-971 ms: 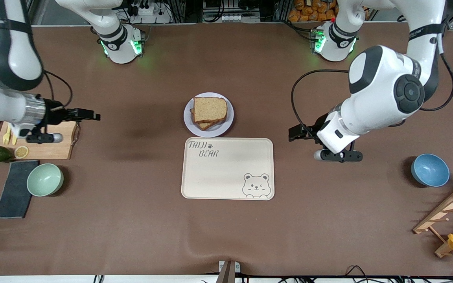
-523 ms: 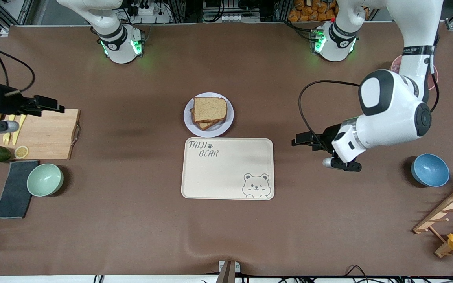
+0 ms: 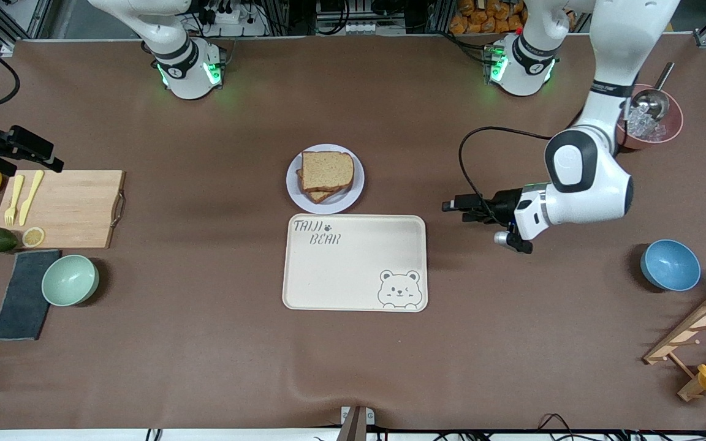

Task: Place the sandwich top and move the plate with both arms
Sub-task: 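Move the left gripper to the plate rim and close on it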

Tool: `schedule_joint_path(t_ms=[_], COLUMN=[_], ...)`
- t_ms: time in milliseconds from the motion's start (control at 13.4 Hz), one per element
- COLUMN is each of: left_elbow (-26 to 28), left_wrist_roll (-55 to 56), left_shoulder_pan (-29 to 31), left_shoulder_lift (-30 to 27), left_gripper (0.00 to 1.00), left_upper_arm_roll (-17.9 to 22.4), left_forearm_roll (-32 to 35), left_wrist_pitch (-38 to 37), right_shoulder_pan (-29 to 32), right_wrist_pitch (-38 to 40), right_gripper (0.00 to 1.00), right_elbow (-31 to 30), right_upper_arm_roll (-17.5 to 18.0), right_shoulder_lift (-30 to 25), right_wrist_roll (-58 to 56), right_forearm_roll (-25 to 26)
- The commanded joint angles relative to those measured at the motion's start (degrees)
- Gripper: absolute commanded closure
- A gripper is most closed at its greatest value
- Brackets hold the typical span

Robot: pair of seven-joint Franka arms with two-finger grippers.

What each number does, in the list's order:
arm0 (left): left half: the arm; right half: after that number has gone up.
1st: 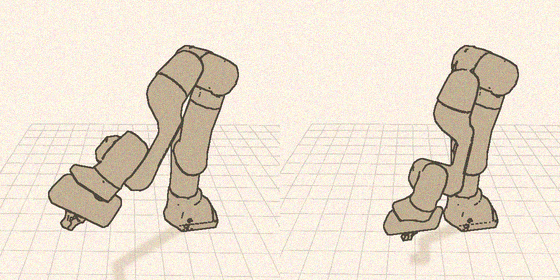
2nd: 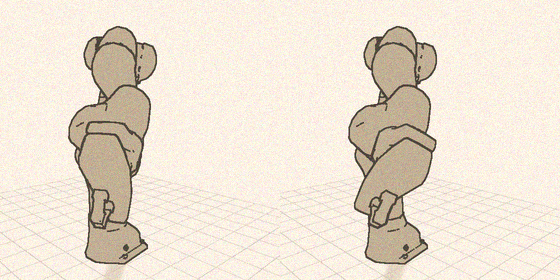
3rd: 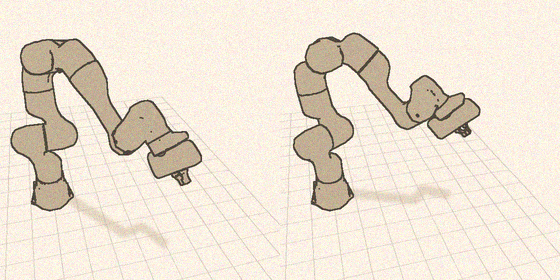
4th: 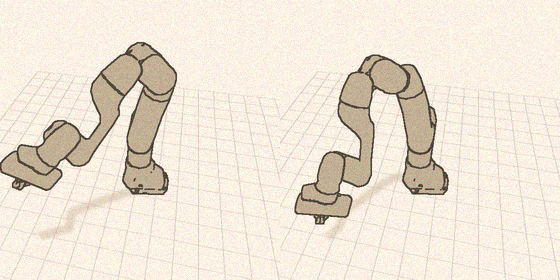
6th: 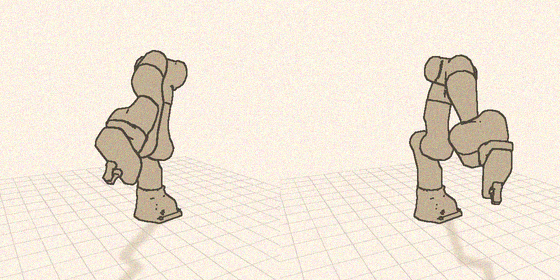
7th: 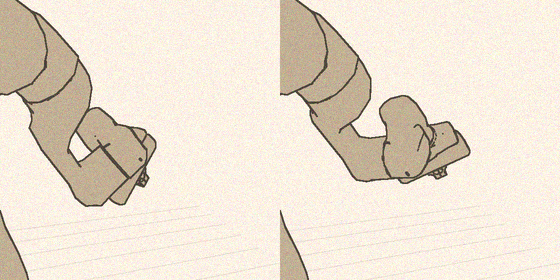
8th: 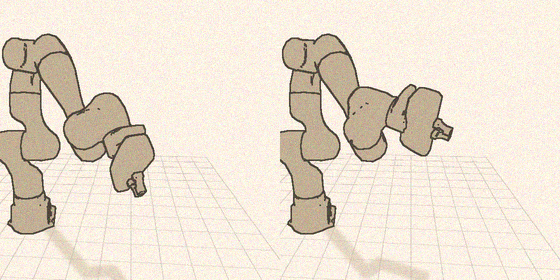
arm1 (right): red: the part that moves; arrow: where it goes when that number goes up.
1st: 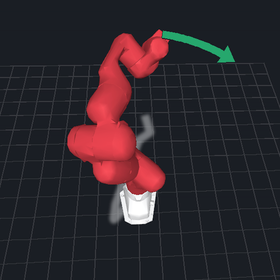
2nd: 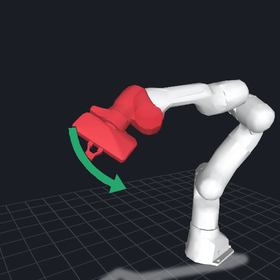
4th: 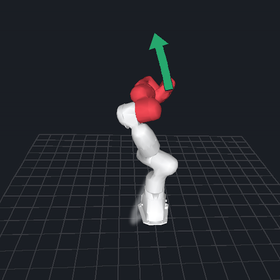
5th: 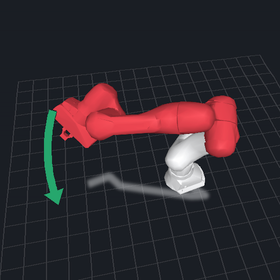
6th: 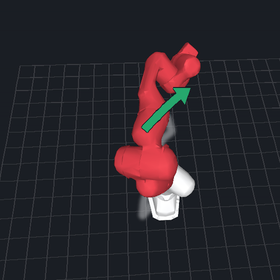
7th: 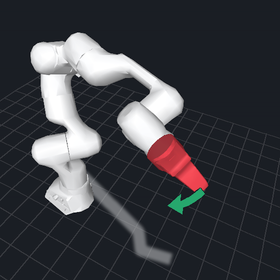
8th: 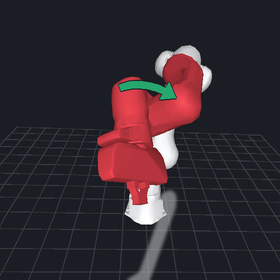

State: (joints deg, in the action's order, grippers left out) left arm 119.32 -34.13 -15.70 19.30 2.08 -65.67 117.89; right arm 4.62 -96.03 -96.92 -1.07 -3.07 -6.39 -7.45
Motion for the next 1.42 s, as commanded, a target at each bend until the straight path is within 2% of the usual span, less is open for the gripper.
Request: schedule_joint_path(t_ms=[0, 149, 224, 373, 523, 821, 1120, 1344], left_elbow=[4.1, 5.7, 6.5, 7.4, 7.9, 9.9, 9.8, 9.4], left_wrist_roll=[-7.3, -13.0, -17.2, -19.9, -20.3, -24.2, -35.9, -36.4], left_shoulder_pan=[-1.0, 0.0, -0.2, -0.3, -0.6, -0.3, -0.7, -1.8], left_shoulder_lift=[1.3, 3.8, 4.8, 5.8, 5.9, 7.2, 13.2, 14.1], left_gripper=[0.0, 0.0, 0.0, 0.0, 0.0, 0.0, 0.0, 0.01], left_upper_arm_roll=[-0.8, -4.3, -4.5, -6.7, -7.5, -10.1, -12.8, -13.9], left_forearm_roll=[-9.6, -18.1, -22.4, -26.3, -27.1, -27.8, -37.4, -40.5], left_wrist_pitch=[1.1, 0.9, 0.4, 0.1, 0.1, 0.1, 0.1, 0.1], right_shoulder_pan=[-0.1, -0.8, -1.5, -3.8, -5.1, -5.7, -5.6, -5.6], right_wrist_pitch=[-3.4, -5.3, -5.1, -4.8, -3.5, -1.0, 0.4, 0.4], right_gripper=[0.0, 0.0, 0.0, 0.0, 0.0, 0.0, 0.0, 0.0], right_elbow=[0.9, 0.9, 0.9, 1.4, 2.5, 4.7, 4.6, 5.9], right_upper_arm_roll=[1.0, 1.0, 0.7, -1.8, -3.8, -3.4, -3.3, -3.2], right_shoulder_lift=[1.2, 1.5, 1.4, 1.3, 1.3, 1.5, 1.3, 1.3], right_wrist_roll=[1.1, 1.2, 1.3, 1.6, 2.9, 4.9, 5.2, 5.3], right_forearm_roll=[2.4, 2.5, 2.5, 2.5, 2.6, 5.5, 7.4, 7.4])
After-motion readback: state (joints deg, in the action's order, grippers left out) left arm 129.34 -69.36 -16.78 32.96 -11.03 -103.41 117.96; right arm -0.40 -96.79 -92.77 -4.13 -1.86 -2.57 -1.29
